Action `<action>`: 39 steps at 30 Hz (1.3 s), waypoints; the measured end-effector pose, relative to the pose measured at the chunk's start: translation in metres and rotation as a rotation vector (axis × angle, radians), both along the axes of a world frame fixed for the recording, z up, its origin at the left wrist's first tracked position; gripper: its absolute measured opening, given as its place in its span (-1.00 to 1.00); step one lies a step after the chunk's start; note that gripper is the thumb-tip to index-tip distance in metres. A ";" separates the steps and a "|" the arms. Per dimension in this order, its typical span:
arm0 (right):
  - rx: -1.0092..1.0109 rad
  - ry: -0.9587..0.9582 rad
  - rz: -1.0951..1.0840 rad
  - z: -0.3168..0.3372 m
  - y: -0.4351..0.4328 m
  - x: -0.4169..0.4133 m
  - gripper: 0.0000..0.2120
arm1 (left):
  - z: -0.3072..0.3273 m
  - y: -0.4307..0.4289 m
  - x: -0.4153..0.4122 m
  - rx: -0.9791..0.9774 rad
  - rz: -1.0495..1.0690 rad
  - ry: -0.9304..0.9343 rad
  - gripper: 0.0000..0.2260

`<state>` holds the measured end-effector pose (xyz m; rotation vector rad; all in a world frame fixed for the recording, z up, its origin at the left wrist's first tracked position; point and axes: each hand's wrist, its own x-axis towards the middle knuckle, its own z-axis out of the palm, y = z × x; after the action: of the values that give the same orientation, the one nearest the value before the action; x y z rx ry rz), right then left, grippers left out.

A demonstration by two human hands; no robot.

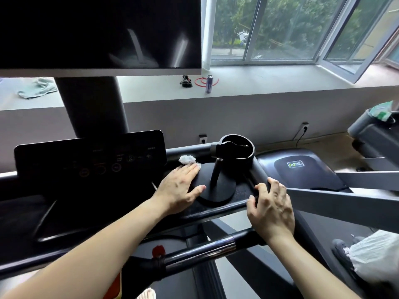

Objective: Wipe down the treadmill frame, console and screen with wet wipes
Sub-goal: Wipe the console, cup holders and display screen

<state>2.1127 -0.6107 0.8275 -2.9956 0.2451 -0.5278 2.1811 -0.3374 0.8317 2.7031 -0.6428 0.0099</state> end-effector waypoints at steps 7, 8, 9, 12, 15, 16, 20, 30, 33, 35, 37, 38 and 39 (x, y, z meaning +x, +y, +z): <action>0.019 0.018 0.002 0.000 0.000 -0.001 -0.64 | 0.003 0.034 -0.054 0.146 0.009 -0.057 -0.13; 0.020 0.021 0.002 0.001 0.000 -0.001 -0.63 | 0.003 0.038 -0.070 0.146 -0.025 -0.042 -0.14; 0.020 0.023 0.007 0.001 0.000 -0.001 -0.63 | 0.004 0.039 -0.086 0.144 -0.085 -0.022 -0.15; 0.021 0.033 0.009 0.002 -0.001 -0.001 -0.67 | 0.004 0.029 -0.114 0.133 -0.224 -0.038 -0.16; 0.021 0.043 0.005 0.000 -0.001 -0.001 -0.73 | 0.007 0.017 -0.100 0.199 -0.157 -0.032 -0.09; 0.021 0.042 0.001 0.000 -0.002 -0.001 -0.72 | 0.009 0.015 -0.092 0.224 -0.118 -0.029 -0.04; 0.018 0.039 0.006 0.002 0.000 -0.002 -0.72 | 0.009 0.023 -0.059 0.242 0.011 -0.015 0.10; 0.028 0.004 0.012 0.007 0.003 -0.005 -0.62 | 0.011 0.010 -0.045 0.202 0.047 0.039 0.00; 0.041 0.001 0.010 0.007 0.003 -0.004 -0.62 | 0.008 0.041 -0.073 0.289 0.069 -0.017 0.07; 0.040 0.000 0.017 0.006 0.003 -0.004 -0.63 | 0.011 0.060 -0.073 0.352 0.124 -0.024 0.09; 0.033 0.003 0.015 0.004 0.002 -0.003 -0.68 | 0.016 0.064 -0.063 0.377 0.200 -0.026 0.09; 0.031 0.006 0.012 0.003 0.001 -0.002 -0.70 | 0.017 0.060 -0.060 0.367 0.239 -0.016 0.09; 0.031 0.008 0.008 0.003 0.001 -0.002 -0.71 | 0.017 0.053 -0.058 0.345 0.263 -0.005 0.10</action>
<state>2.1110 -0.6095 0.8305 -2.9685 0.2398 -0.5068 2.1227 -0.2849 0.8485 3.1035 -0.3066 -0.0304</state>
